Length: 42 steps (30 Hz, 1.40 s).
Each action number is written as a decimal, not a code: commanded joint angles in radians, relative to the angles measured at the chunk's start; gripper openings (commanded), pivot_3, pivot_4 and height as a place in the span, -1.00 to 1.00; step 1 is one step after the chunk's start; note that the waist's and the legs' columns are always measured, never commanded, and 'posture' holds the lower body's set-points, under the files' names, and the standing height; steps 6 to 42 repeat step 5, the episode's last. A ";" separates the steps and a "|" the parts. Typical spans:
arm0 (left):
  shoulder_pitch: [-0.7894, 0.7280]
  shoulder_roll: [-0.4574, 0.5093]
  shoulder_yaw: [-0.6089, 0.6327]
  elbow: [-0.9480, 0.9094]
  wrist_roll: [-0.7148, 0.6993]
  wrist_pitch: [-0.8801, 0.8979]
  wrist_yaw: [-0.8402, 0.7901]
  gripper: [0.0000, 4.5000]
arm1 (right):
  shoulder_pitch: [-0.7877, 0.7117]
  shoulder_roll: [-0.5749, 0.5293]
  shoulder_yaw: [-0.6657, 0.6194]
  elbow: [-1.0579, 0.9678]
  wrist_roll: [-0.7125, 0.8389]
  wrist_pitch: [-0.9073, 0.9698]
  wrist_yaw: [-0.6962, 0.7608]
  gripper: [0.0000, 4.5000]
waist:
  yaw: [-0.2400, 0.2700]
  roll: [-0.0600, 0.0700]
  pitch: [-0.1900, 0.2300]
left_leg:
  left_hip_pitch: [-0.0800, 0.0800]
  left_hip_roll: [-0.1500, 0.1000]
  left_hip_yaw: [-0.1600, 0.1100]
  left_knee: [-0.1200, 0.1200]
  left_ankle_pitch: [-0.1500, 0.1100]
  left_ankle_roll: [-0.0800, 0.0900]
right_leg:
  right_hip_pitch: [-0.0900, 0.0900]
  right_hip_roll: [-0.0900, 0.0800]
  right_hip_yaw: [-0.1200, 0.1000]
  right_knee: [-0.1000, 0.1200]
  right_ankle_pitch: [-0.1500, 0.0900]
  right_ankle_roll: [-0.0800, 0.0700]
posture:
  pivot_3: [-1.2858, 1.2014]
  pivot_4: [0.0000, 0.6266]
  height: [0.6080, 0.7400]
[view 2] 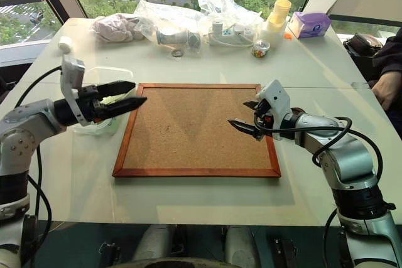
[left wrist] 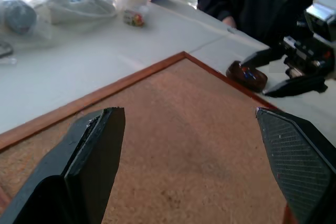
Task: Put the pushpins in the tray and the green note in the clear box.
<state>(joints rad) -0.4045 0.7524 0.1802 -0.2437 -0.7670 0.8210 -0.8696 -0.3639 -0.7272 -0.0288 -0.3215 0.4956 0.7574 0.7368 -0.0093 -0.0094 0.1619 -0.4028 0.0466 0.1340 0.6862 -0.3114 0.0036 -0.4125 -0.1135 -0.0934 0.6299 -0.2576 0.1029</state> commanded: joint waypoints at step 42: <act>0.107 -0.009 -0.109 -0.085 0.084 -0.087 -0.040 0.94 | 0.026 -0.039 -0.041 -0.054 0.004 -0.010 0.026 0.71 | -0.001 0.000 0.000 | 0.000 0.000 0.000 0.000 0.000 0.000 | 0.000 0.000 0.000 0.000 0.000 0.000 | 0.03 -0.52 1.00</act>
